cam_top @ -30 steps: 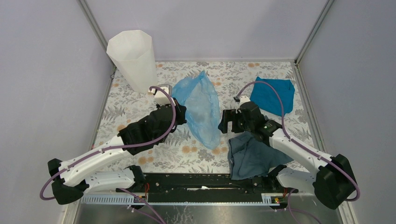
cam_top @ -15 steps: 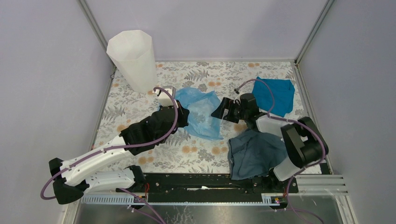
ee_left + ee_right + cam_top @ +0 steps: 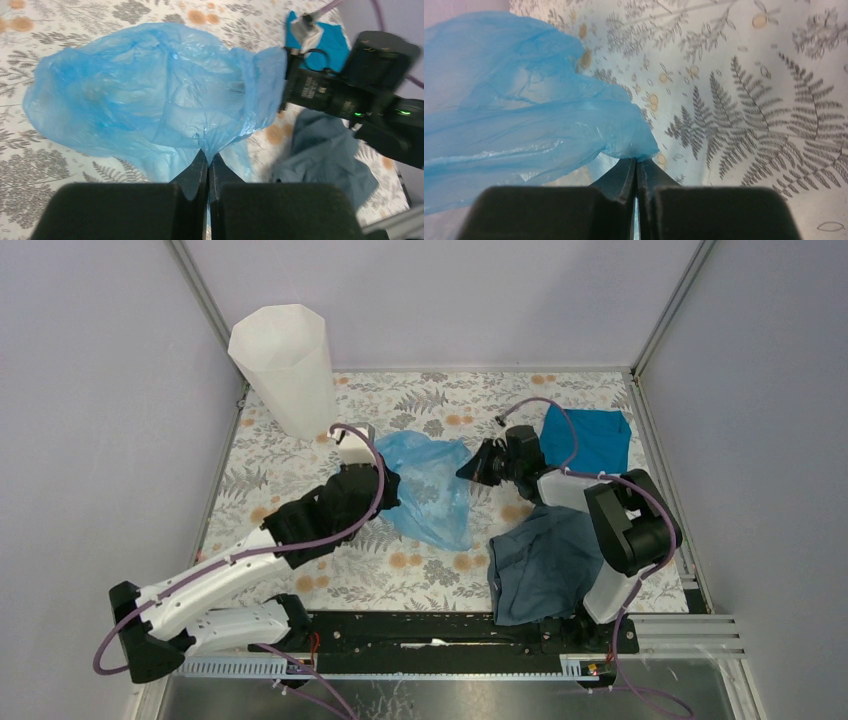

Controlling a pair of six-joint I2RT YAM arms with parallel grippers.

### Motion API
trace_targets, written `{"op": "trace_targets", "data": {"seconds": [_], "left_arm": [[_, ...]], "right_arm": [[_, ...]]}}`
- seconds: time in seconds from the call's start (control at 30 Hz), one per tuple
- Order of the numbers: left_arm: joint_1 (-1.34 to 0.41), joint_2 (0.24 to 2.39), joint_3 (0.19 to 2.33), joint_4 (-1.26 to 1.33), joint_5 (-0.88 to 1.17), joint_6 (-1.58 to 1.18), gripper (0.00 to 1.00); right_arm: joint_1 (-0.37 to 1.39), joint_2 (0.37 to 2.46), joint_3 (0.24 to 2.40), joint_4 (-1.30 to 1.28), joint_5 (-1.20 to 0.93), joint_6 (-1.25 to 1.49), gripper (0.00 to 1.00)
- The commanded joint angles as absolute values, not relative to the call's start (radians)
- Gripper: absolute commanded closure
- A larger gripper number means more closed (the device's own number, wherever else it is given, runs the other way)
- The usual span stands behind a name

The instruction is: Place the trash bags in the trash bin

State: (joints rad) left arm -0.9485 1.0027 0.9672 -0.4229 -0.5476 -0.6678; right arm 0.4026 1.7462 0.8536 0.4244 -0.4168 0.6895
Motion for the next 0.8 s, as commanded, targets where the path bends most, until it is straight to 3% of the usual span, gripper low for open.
{"op": "trace_targets", "data": {"seconds": [0.0, 0.1, 0.2, 0.3, 0.4, 0.53, 0.63, 0.77], "left_arm": [[-0.679, 1.205, 1.087, -0.349, -0.293, -0.589, 1.00], [-0.531, 1.493, 1.484, -0.530, -0.187, -0.516, 1.00], [-0.510, 1.716, 2.152, -0.732, -0.154, -0.421, 1.00], [-0.522, 1.689, 2.318, -0.584, -0.046, -0.352, 1.00], [-0.550, 1.482, 2.016, -0.290, -0.015, -0.288, 1.00], [-0.550, 1.225, 1.460, 0.027, -0.140, -0.274, 1.00], [-0.535, 1.214, 1.227, -0.065, -0.277, -0.369, 1.00], [-0.522, 1.236, 0.965, -0.165, -0.220, -0.483, 1.00]], "right_arm": [[0.358, 1.780, 1.154, 0.128, -0.357, 0.637, 1.00], [0.310, 1.854, 1.565, -0.192, -0.320, 0.579, 1.00], [0.307, 1.862, 2.003, -0.467, -0.237, 0.466, 1.00], [0.323, 1.800, 2.258, -0.540, -0.243, 0.367, 1.00], [0.384, 1.621, 2.118, -0.354, -0.240, 0.239, 1.00], [0.389, 1.382, 1.647, 0.005, -0.291, 0.200, 1.00], [0.389, 1.353, 1.385, 0.113, -0.251, 0.213, 1.00], [0.390, 1.448, 1.139, 0.073, -0.307, 0.283, 1.00]]}}
